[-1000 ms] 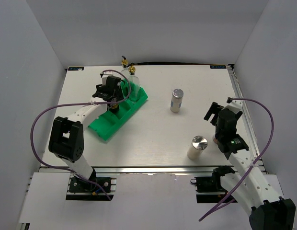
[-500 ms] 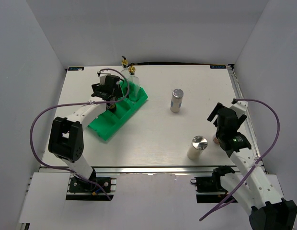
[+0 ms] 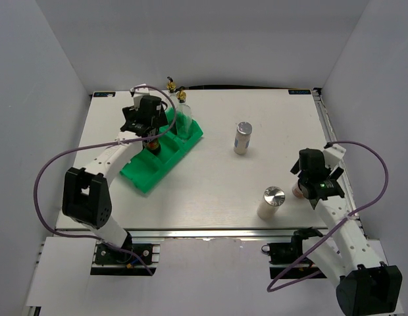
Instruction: Organize the condiment bottles
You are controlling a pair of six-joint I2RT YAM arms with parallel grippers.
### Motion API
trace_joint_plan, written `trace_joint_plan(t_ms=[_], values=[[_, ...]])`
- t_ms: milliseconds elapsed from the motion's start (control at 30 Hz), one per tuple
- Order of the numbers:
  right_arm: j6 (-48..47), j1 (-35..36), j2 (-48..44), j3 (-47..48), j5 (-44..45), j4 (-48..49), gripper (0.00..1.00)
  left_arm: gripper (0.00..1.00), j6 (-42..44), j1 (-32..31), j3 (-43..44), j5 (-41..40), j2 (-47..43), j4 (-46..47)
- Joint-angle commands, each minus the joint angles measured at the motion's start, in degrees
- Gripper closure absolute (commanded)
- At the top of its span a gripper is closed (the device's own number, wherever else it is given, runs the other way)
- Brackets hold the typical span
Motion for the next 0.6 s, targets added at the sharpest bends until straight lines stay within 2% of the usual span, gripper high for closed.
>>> trace_joint_plan(t_ms=[0,67,233,367,467,567], values=[[0.38,-3.37,0.90,-1.40,-4.78,4.85,0.11,0.02,2.02,0.28,2.35,-2.68,-6.41,-1.74],[0.29,-5.22,1.43,-2.45,-5.77,6.18,0.11,0.02,2.29,0.37,1.74,-4.62,-8.43,-1.84],[-0.33,-7.60,3.27,-2.72,-7.79,6.80,0.11,0.02,1.50,0.28,-6.51,-5.85,-18.78,2.54],[-0.68,-7.95,3.89,-3.86,-9.64,7.59,0.11,0.02,-0.52,0.28,-10.83,-9.37,-22.67,2.47],[-1.82,-8.04,4.59,-3.95,-11.92,8.12,0.15,0.02,-2.19,0.28,-12.84,-11.92,-24.17,0.97],[-2.09,-8.04,5.99,-4.39,-13.86,8.12,0.24,0.02,-2.54,0.28,-15.92,-13.77,-26.28,2.20]])
